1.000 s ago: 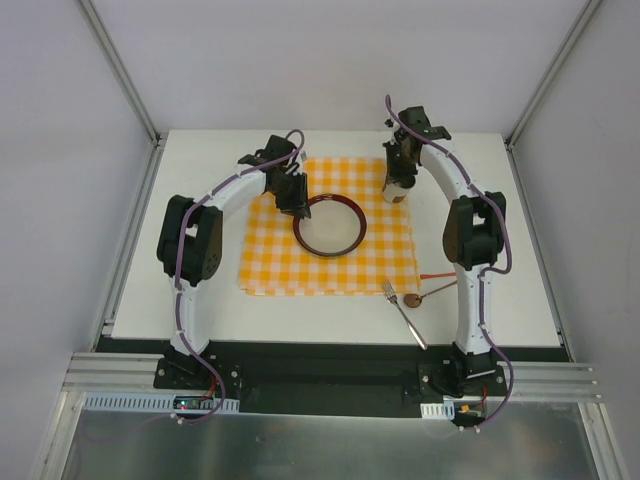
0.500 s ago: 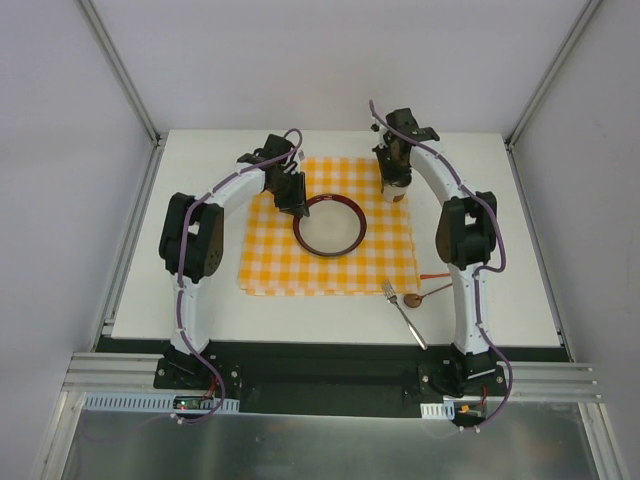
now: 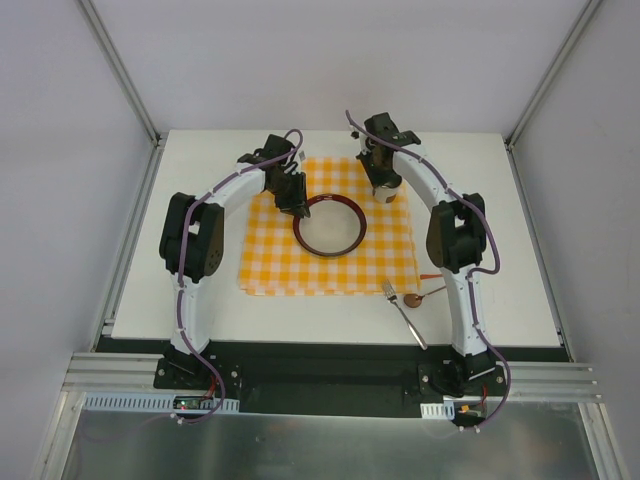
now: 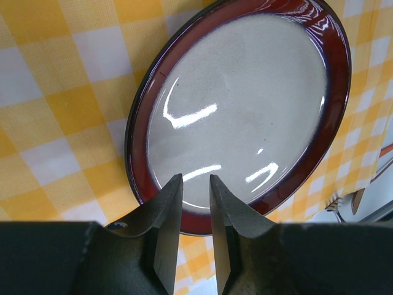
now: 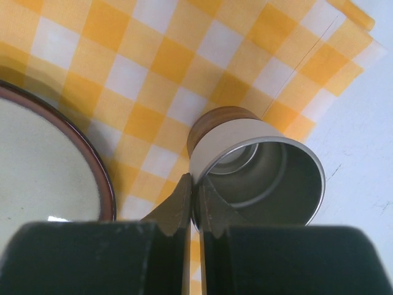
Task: Set the dinner table for one person
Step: Place the cup on the napkin, then pick up the spoon from the center of the board.
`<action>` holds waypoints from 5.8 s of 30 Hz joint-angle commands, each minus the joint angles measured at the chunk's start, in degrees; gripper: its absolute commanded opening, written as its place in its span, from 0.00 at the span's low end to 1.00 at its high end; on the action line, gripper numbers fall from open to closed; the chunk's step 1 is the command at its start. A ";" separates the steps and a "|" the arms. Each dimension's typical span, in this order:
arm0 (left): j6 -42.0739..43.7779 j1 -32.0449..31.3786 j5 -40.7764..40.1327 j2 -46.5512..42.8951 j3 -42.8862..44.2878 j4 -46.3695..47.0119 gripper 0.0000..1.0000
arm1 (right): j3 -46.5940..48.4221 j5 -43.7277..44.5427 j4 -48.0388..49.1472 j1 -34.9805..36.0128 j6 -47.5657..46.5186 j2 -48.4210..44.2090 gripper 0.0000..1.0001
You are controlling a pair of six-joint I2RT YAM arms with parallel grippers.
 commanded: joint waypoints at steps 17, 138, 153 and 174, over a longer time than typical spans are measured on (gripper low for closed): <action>1.66 0.97 0.15 -1.22 0.78 -0.54 0.27 | 0.64 0.81 1.77 0.22 -3.17 1.90 0.01; -0.62 -5.18 0.77 -21.79 -23.04 8.07 0.39 | -84.52 33.15 11.53 11.03 57.39 -63.66 0.33; -0.62 -5.18 0.50 -22.40 -23.39 7.90 0.39 | -86.45 29.46 12.93 11.03 61.60 -64.81 0.33; -0.01 -5.09 0.15 -20.91 -22.42 7.64 0.39 | -90.76 28.32 14.78 11.11 71.36 -65.34 0.31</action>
